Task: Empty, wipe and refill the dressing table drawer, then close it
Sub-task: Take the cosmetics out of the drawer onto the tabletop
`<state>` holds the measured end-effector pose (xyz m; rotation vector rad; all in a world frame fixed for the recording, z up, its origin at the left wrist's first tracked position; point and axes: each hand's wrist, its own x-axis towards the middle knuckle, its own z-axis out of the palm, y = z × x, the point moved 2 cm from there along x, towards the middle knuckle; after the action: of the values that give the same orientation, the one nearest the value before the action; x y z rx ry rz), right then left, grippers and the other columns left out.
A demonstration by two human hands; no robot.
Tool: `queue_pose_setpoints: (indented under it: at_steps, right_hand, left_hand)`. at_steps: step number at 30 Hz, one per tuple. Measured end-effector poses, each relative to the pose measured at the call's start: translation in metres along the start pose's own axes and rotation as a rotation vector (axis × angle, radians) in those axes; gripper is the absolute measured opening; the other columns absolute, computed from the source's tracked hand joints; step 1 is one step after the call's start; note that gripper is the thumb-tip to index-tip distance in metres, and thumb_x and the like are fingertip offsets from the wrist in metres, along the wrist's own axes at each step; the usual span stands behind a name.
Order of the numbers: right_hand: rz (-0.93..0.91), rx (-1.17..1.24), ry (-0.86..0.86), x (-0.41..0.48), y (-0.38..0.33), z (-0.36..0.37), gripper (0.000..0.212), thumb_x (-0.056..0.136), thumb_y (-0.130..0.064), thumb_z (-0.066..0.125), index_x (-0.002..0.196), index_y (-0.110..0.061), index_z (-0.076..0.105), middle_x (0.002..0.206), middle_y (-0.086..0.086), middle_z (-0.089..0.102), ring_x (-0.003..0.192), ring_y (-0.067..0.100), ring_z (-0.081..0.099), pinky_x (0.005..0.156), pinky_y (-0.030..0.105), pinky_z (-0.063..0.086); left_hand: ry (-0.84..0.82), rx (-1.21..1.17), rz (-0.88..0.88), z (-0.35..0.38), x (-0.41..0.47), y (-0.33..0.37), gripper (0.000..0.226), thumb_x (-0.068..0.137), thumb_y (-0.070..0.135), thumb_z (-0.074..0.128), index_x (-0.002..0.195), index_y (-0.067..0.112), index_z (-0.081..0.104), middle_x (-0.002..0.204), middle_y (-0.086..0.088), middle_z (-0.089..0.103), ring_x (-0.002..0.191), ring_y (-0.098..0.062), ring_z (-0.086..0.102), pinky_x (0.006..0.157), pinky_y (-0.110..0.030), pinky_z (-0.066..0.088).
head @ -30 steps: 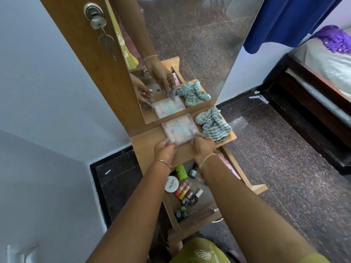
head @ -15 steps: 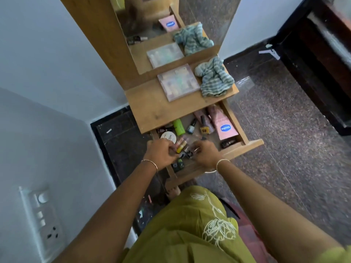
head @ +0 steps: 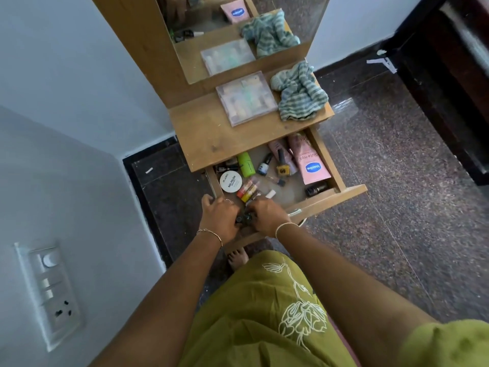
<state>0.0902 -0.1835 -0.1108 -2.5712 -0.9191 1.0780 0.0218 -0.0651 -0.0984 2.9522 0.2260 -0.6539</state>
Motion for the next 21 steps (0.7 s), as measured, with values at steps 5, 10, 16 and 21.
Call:
queue_pose_setpoints:
  at_steps: [5,10,16,21]
  right_hand:
    - [-0.043,-0.055,0.052,0.001,-0.005,0.007,0.027,0.086,-0.002,0.053,0.108,-0.012,0.065,0.11,0.011,0.064,0.103,0.029,0.061,0.088,0.039,0.052]
    - [0.0,0.12,0.23,-0.006,-0.002,-0.003,0.026,0.091,-0.005,0.05,0.116,-0.01,0.058,0.121,0.01,0.057,0.104,0.03,0.058,0.088,0.04,0.049]
    - [0.04,0.402,0.532,-0.016,0.006,-0.061,0.015,0.094,-0.012,0.053,0.108,-0.015,0.055,0.109,0.001,0.06,0.096,0.018,0.059,0.078,0.025,0.043]
    - [0.066,0.441,0.783,-0.008,0.018,-0.129,0.018,0.092,-0.013,0.057,0.109,-0.013,0.053,0.097,0.006,0.065,0.086,0.021,0.059,0.069,0.025,0.037]
  left_hand:
    - [0.033,-0.002,-0.079,0.007,-0.001,0.009,0.004,0.076,0.024,0.061,0.08,0.023,0.061,0.085,0.002,0.063,0.093,-0.021,0.055,0.085,-0.041,0.02]
    - [0.118,-0.135,-0.147,-0.002,-0.002,0.008,0.008,0.076,0.033,0.059,0.077,0.025,0.062,0.08,0.005,0.062,0.085,-0.017,0.058,0.076,-0.036,0.015]
    - [0.32,-0.492,-0.211,-0.059,0.012,0.001,0.016,0.076,0.042,0.065,0.084,0.028,0.068,0.089,0.008,0.065,0.091,-0.014,0.058,0.077,-0.031,0.017]
    - [0.387,-0.783,-0.167,-0.116,0.052,0.001,0.02,0.078,0.03,0.071,0.096,0.022,0.068,0.092,0.006,0.064,0.095,-0.02,0.06,0.093,-0.045,0.043]
